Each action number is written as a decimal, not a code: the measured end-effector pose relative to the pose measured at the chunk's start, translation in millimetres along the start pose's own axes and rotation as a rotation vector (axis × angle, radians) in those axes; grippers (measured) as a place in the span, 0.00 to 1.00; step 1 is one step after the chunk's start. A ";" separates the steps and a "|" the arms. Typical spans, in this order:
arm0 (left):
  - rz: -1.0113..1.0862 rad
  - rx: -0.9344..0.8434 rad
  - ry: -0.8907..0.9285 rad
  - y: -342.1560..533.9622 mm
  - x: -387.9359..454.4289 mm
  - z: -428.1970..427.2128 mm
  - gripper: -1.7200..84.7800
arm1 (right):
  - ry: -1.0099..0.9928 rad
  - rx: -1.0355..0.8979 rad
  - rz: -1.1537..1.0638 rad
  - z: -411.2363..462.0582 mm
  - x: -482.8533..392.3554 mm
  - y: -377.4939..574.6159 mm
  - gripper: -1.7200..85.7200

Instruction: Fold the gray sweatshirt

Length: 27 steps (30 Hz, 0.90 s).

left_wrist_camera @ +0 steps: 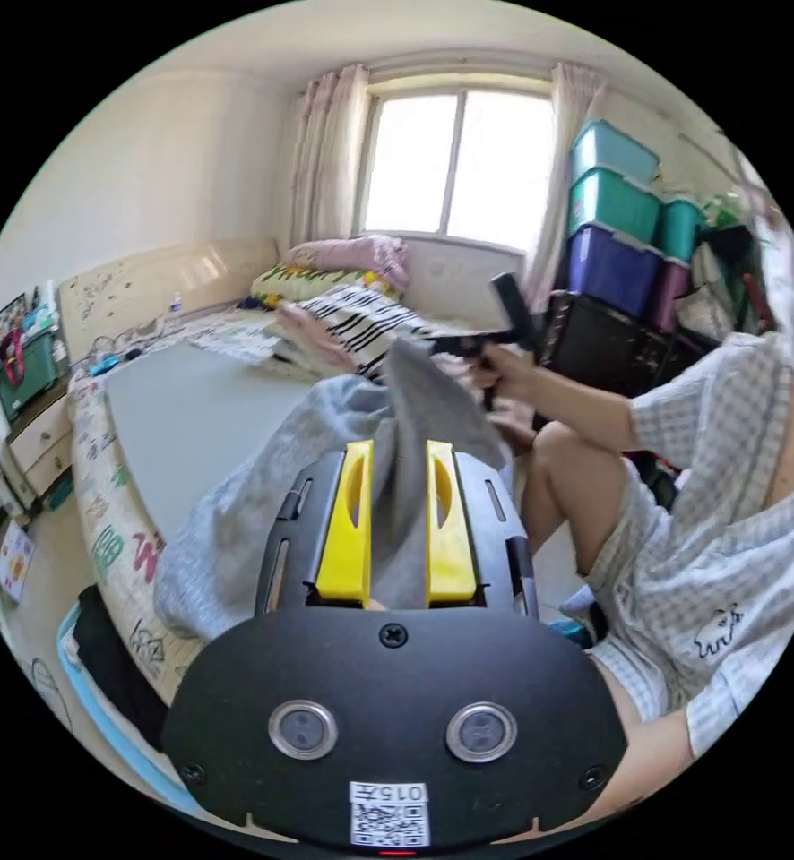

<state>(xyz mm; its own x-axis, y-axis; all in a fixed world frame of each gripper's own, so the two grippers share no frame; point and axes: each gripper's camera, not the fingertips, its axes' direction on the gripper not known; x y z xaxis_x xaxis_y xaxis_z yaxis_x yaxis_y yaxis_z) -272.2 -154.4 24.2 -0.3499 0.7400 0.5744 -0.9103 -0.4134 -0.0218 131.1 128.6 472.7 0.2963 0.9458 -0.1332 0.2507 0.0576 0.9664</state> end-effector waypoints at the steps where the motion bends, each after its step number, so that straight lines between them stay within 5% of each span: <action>1: 0.084 -0.024 0.016 -7.3 18.1 9.9 0.13 | -0.020 -0.017 0.037 4.0 11.7 4.6 0.06; 5: 0.231 -0.389 0.027 -23.8 40.7 91.4 0.14 | -0.081 -0.083 -0.028 5.1 25.0 -3.3 0.06; 10: 0.233 -0.511 -0.060 -30.0 25.8 120.0 0.07 | -0.150 -0.128 -0.034 5.4 36.2 7.1 0.07; 13: 0.161 -0.417 -0.029 -43.9 1.7 90.9 0.04 | -0.152 -0.125 -0.018 -4.3 49.4 12.8 0.07; 19: -0.296 0.167 -0.140 -28.8 -84.1 -38.2 0.02 | -0.346 -0.074 -0.021 -34.2 57.1 20.3 0.07; 27: -0.689 0.165 -0.144 -11.5 -165.3 -16.4 0.02 | -0.198 -0.016 0.107 -28.1 43.3 14.3 0.08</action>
<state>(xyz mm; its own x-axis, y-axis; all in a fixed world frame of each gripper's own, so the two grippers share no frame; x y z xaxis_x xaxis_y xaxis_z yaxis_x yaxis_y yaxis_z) -207.5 -263.3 -83.9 0.3341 0.7891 0.5155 -0.8645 0.0386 0.5012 121.5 179.5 487.0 0.4958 0.8657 -0.0686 0.1939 -0.0333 0.9805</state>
